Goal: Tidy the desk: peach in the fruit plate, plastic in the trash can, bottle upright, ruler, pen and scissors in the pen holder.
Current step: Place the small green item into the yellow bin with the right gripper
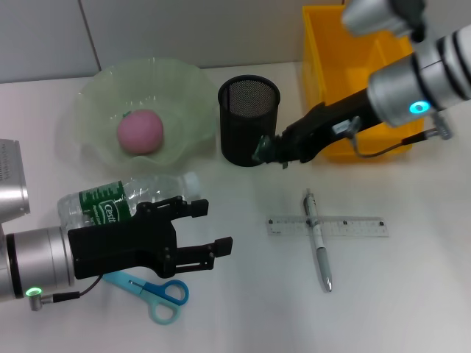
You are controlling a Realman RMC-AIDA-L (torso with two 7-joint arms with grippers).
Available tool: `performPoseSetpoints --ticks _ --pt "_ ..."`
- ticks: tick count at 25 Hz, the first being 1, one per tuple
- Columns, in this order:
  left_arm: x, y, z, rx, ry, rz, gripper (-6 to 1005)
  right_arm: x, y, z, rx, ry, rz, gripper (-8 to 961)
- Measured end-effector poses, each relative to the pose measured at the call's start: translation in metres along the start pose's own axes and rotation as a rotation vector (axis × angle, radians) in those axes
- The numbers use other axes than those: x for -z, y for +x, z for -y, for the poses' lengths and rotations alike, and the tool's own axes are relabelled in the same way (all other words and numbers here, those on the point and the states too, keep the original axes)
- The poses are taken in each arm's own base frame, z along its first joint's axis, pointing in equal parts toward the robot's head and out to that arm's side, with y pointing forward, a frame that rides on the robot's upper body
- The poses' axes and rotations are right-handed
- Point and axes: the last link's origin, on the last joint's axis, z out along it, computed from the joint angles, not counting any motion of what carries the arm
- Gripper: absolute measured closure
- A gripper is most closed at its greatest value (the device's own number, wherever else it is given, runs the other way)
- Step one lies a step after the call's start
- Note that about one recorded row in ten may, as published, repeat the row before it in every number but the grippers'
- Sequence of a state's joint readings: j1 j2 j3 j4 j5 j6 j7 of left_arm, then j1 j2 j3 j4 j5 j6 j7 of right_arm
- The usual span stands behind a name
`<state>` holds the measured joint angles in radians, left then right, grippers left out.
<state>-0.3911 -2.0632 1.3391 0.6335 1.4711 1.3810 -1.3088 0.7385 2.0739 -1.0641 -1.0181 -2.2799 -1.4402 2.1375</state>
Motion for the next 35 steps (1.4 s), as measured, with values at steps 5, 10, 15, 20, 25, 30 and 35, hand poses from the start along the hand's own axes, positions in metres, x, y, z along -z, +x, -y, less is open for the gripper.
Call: performPoseSetpoints --ticks 5,10,15,20,25,30,35 --pt "0.0 0.0 0.0 -0.004 0.003 -0.001 192 0.029 0.005 0.0 -0.026 -0.03 0.116 771" --pt "0.0 0.0 0.0 -0.004 0.003 -0.001 192 0.064 0.014 0.007 -0.06 -0.017 0.281 808" --pt "-0.001 -0.001 -0.001 -0.003 0.002 -0.003 193 0.095 0.029 0.023 -0.093 0.05 0.434 820" --pt "-0.001 -0.001 0.0 -0.006 0.004 -0.002 193 0.115 0.045 0.039 -0.104 0.155 0.538 798" --pt "-0.001 -0.001 0.0 -0.009 0.004 -0.002 193 0.114 0.055 0.059 -0.135 0.264 0.557 776" --pt "-0.001 0.001 0.0 -0.013 -0.001 -0.005 193 0.104 0.056 0.077 -0.15 0.327 0.544 754" --pt "-0.001 0.002 0.0 -0.013 0.001 -0.009 193 0.095 0.055 0.09 -0.162 0.387 0.545 691"
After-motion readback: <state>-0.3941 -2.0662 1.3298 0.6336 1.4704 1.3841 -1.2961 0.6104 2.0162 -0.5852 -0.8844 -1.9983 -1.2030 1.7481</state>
